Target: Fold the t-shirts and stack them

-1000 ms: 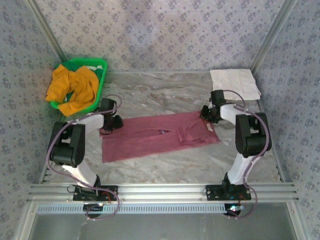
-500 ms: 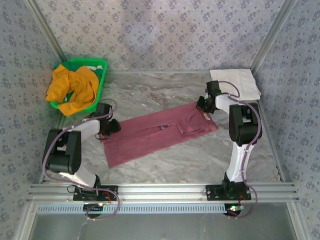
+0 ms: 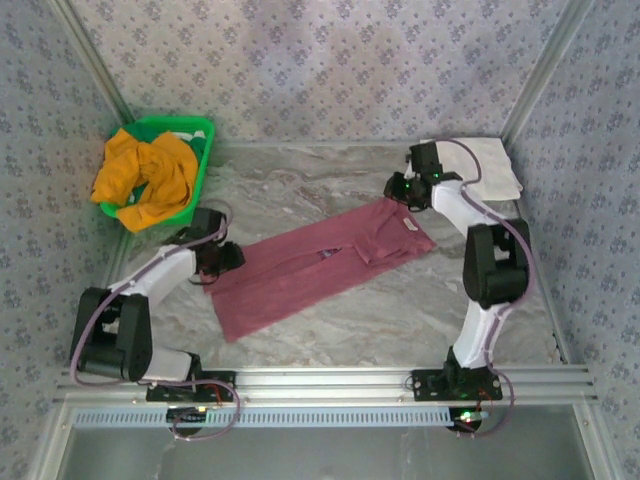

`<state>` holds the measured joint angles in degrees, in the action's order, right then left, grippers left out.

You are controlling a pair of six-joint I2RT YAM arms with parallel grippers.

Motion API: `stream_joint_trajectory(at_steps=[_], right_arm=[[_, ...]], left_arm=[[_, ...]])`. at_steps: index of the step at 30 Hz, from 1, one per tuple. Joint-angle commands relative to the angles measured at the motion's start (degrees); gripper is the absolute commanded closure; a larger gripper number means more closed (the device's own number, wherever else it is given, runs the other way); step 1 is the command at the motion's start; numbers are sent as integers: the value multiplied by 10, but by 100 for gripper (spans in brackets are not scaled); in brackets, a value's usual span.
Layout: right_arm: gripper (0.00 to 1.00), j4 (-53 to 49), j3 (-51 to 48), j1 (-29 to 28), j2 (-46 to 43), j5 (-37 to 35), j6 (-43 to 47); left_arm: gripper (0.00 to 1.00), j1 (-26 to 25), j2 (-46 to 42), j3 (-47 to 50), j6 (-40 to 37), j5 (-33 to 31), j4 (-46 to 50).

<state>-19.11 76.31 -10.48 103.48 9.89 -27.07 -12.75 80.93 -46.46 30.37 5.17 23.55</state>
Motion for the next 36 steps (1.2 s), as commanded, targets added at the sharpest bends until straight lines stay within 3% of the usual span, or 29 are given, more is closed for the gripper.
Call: stream_joint_trajectory(at_steps=[1,9,30,36], right_arm=[[69,-6,-103,-6,-61,8,-32],[68,30,-245,22,-147,23,-85],[64,97,-240,39,-58,68,-103],[91,105,-246,38,-59,73,-102]], left_arm=[[66,-5,46,-49,-29,12,-12],[67,-10,138,-88,-38,25,-40],[67,-12,151,-65,-28,0,-49],[67,-12,156,-63,-25,-4,-53]])
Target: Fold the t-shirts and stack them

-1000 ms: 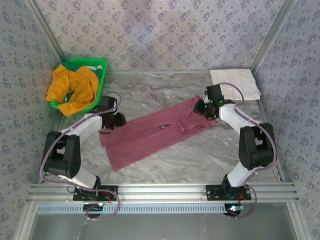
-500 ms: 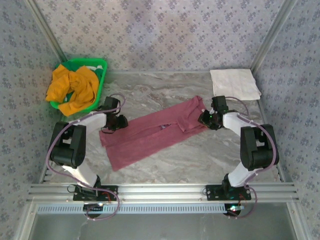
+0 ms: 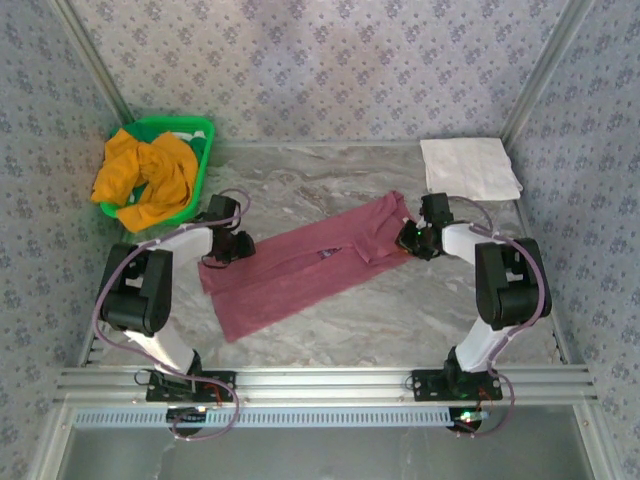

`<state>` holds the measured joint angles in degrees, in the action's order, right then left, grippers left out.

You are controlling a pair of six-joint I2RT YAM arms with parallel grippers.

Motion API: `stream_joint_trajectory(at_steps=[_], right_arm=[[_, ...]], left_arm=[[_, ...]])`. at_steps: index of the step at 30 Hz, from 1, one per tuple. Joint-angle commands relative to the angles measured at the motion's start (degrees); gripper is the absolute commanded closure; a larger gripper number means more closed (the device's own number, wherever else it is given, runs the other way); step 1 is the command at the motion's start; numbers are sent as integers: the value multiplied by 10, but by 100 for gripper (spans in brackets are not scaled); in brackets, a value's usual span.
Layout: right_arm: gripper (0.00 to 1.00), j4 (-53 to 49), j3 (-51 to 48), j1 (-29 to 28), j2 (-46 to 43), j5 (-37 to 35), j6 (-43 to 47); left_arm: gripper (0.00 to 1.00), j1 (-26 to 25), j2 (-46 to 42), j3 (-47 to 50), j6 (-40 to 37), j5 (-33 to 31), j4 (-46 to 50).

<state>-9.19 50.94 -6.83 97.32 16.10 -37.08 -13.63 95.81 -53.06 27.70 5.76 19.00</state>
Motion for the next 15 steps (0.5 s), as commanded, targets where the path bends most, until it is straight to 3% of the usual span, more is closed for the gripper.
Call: stream_joint_trajectory(at_steps=[1,8,14,15], right_arm=[[93,5,8,2,-2,10,-1],[100,-20,10,4,-54,-1,6],[100,-38,-3,15,-87,-23,6],[96,-44,-2,17,-84,-27,6]], left_arm=[[67,-3,8,4,2,-10,-8],[68,-3,11,9,8,-18,-15],[68,-3,11,11,11,-23,-20],[68,-3,11,11,10,-24,-20]])
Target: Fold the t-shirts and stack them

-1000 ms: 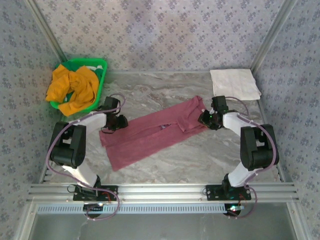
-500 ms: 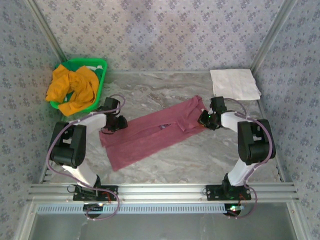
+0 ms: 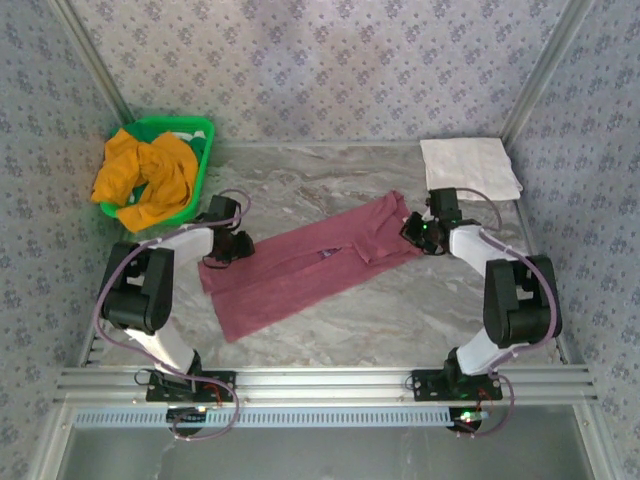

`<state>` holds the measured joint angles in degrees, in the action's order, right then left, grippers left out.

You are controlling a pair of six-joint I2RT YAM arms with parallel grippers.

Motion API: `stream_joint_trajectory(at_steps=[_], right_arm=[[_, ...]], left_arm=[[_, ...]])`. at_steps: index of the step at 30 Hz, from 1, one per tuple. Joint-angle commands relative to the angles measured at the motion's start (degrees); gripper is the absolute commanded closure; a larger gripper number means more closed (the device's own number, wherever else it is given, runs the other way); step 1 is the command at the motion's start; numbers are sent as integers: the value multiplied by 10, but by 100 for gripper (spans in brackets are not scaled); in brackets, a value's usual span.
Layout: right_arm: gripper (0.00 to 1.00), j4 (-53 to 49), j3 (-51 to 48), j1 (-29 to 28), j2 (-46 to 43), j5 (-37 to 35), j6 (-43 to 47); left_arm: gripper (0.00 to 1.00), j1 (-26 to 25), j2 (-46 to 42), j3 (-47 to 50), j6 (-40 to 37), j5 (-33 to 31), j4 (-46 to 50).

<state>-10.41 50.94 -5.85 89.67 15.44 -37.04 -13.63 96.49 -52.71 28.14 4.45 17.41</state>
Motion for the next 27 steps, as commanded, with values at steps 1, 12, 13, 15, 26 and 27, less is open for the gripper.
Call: stream_joint_trajectory(at_steps=[1,12,13,15,26,27], right_arm=[[86,-38,1,10,-2,-23,6],[68,-33,7,18,62,-11,32],[68,-30,8,18,67,-8,33],[68,-25,9,16,75,-3,34],[86,-9,14,4,86,26,40],[88,-10,15,3,85,28,39]], left_arm=[[68,-3,4,8,6,-11,-4],[68,-4,1,12,5,-14,-4],[67,-4,1,12,5,-13,-4],[67,-3,1,13,5,-13,-4],[68,-3,3,15,6,-14,-4],[67,-3,4,15,6,-13,-4]])
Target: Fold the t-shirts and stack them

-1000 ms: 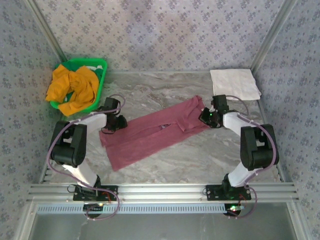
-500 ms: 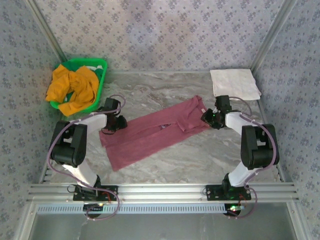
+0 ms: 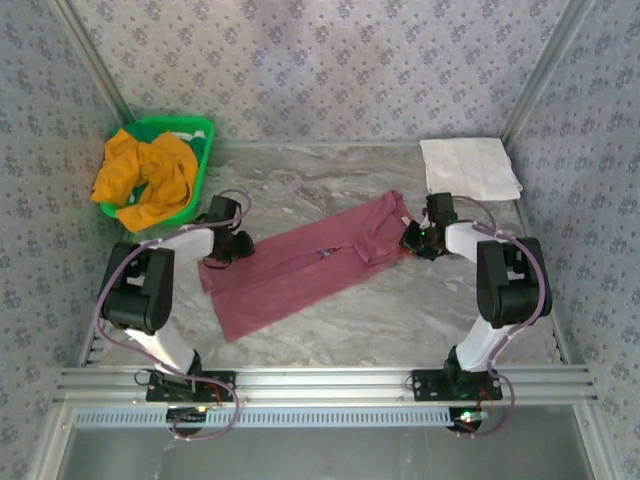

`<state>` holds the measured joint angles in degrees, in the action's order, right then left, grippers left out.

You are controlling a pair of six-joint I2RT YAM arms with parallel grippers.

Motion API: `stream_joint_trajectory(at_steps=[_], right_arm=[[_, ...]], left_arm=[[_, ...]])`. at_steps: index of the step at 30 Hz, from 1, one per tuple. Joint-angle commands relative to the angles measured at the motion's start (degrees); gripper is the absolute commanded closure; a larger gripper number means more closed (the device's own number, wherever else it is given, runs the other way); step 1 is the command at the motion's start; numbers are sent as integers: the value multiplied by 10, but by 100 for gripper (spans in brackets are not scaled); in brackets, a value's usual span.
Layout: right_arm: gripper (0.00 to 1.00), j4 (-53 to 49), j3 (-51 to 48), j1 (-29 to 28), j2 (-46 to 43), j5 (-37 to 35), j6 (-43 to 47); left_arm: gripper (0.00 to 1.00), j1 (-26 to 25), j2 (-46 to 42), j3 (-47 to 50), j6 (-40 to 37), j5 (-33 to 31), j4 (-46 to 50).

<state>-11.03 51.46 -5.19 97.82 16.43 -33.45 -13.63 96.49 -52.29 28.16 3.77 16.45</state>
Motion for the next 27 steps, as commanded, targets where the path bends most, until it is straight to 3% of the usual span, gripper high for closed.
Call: stream_joint_trajectory(at_steps=[1,5,14,27], right_arm=[[89,-5,10,-3,1,16,3],[85,-21,16,-1,-13,11,7],[100,-22,17,2,-37,20,6],[100,-63,17,25,-91,13,12]], left_arm=[[67,-3,3,11,6,-7,4],[67,-3,4,11,7,-8,2],[67,-4,9,7,8,-7,2],[67,-3,6,8,8,-14,2]])
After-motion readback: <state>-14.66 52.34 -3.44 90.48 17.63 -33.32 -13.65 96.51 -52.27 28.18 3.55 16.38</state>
